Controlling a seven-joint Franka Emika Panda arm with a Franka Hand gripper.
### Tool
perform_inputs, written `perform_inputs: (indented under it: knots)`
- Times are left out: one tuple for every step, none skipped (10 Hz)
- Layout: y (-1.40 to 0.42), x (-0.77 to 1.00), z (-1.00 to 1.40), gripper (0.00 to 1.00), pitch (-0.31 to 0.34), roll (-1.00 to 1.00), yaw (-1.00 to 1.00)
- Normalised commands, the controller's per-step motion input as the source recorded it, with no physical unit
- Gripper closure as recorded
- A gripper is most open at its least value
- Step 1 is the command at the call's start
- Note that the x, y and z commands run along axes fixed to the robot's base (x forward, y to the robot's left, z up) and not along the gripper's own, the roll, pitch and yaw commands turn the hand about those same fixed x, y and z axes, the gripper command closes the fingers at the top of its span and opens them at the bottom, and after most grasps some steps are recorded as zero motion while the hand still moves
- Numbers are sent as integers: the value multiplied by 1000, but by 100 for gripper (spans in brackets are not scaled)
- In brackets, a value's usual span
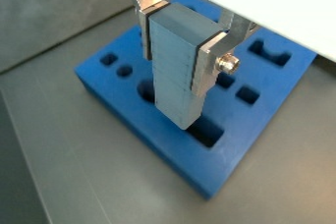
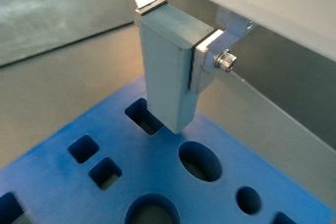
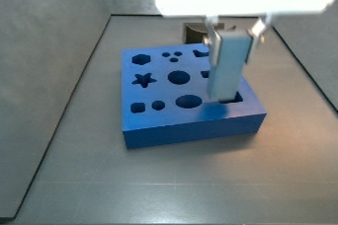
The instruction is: Insert the rectangle object.
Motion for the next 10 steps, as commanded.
perform_inputs:
  knots:
    - [0, 894, -106, 100, 213, 291, 0]
    - [9, 860, 0, 100, 236, 401, 100]
    - [11, 846, 0, 100, 224, 411, 129]
    - [0, 780, -17, 100, 204, 409, 206]
    - [0, 357, -277, 100, 60, 274, 329]
    - [17, 243, -360, 100, 20, 23, 177]
    - [40, 283, -303, 100, 33, 1, 66]
    - [97, 183, -231, 100, 44, 26, 0]
    - [183, -20, -246, 100, 0, 23, 0]
    - [189, -243, -229, 100, 0, 14, 43]
